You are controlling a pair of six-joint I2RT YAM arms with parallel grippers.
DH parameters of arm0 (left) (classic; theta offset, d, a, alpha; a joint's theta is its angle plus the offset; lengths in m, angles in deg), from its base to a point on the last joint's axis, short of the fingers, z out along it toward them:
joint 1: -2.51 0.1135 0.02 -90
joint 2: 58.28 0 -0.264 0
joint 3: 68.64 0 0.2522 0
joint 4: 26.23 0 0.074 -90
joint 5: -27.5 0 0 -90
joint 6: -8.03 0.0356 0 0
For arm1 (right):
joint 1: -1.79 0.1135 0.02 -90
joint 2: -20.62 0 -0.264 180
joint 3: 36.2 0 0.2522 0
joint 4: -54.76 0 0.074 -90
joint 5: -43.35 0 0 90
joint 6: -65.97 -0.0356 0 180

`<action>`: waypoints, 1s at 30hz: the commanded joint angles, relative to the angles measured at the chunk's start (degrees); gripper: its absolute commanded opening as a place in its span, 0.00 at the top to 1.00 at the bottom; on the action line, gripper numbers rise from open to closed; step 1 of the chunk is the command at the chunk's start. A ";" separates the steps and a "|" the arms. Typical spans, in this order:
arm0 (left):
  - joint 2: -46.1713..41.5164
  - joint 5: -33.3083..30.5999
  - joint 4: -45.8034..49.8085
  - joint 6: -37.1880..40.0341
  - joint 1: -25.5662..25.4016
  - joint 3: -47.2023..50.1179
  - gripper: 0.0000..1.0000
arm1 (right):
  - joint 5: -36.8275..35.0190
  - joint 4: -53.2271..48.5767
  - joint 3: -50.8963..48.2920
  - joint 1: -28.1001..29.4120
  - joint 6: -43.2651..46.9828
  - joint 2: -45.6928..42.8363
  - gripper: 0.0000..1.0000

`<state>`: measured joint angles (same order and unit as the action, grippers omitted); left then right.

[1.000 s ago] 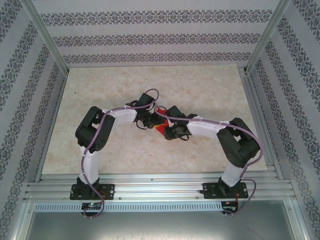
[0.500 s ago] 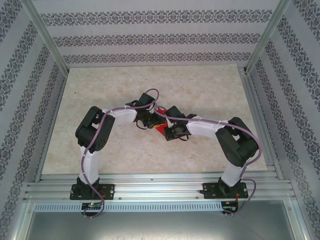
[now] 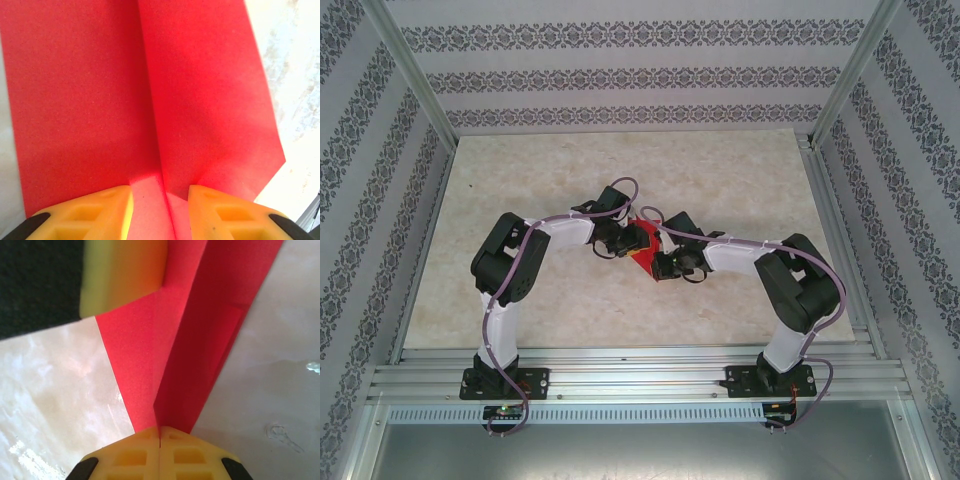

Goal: Fold a paper plane with a square sheet of paper (fold left side to right side)

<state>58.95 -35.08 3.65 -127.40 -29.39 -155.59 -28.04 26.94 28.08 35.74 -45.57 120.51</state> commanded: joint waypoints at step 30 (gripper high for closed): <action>4.50 -4.59 6.97 0.65 -0.98 1.97 0.62 | 18.48 15.12 7.43 -13.83 -6.57 6.44 0.66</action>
<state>58.95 -35.19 3.67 -127.40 -29.39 -155.59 -11.01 39.55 33.52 22.25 -51.52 125.37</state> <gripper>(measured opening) 0.380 0.345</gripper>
